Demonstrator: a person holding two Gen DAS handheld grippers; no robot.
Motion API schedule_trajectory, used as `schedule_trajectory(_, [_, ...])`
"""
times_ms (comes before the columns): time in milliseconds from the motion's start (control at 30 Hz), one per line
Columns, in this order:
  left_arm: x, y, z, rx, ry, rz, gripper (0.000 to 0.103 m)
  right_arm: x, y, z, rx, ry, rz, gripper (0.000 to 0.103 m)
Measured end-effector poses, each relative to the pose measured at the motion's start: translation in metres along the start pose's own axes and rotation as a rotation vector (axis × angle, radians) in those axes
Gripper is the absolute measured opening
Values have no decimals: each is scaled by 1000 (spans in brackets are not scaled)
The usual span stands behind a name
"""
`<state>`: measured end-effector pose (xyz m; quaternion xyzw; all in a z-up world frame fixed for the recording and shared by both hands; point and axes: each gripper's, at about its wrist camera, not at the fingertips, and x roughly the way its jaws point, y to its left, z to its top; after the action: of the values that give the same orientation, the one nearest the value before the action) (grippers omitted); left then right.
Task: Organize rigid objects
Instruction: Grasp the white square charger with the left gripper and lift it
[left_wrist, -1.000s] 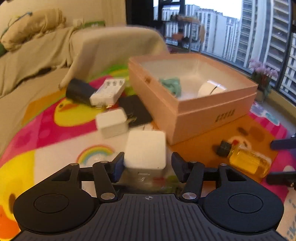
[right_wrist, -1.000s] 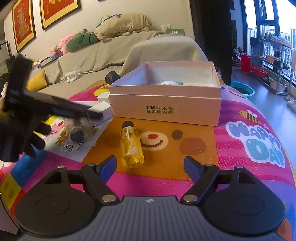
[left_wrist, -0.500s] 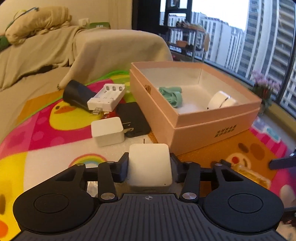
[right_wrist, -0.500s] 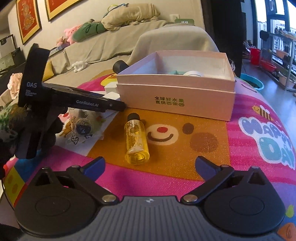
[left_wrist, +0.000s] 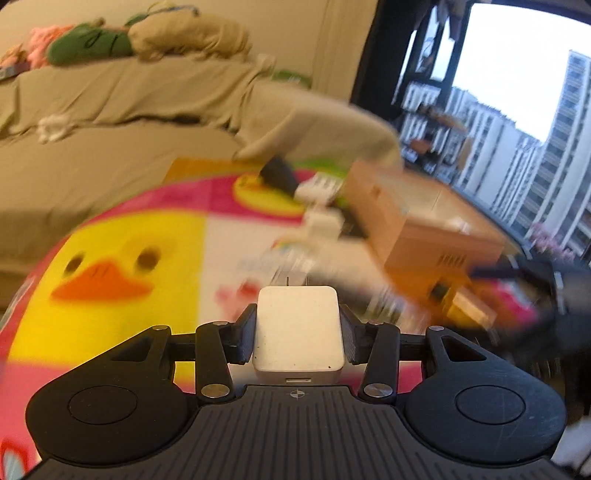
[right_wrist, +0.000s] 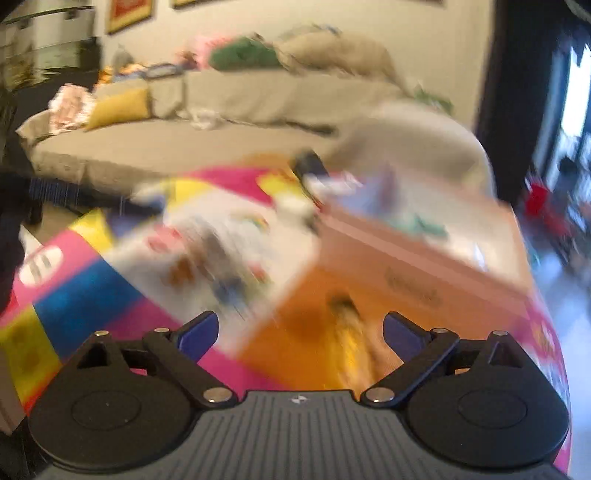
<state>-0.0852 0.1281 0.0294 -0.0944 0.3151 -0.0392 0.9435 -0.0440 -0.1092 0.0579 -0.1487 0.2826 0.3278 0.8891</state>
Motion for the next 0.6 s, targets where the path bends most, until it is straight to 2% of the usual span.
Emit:
schedule_trajectory(67, [0,5,-11,-3,34,29,49,24,14,16,-19,31,52,73])
schedule_trajectory(133, [-1,11,-19,-19,51,36,50,54,23,28,-19,81,65,59])
schedule_trajectory(200, [-4,13,-23,-13,35,29,50,76,24,36,0,117,77,56])
schedule_trajectory(233, [-5,12,-23,-4,37,31,50,84,24,38,15,138,94,48])
schedule_trajectory(267, [-6,10,-25,8,39,37,50,88,23,39,27,148,104,44])
schedule_trajectory(367, [-3,1,-29,53,32,55,51,75,28,38,-18,147,141,25])
schedule_trajectory(500, [-2,-13,-32,116,23,94,51,35,24,25,-30,131,190,18])
schedule_trajectory(567, [-1,-17,-33,121,25,63,50,13,12,17,6,121,189,10])
schedule_trajectory(600, [-3,-21,-34,125,30,38,50,-1,3,12,32,111,173,9])
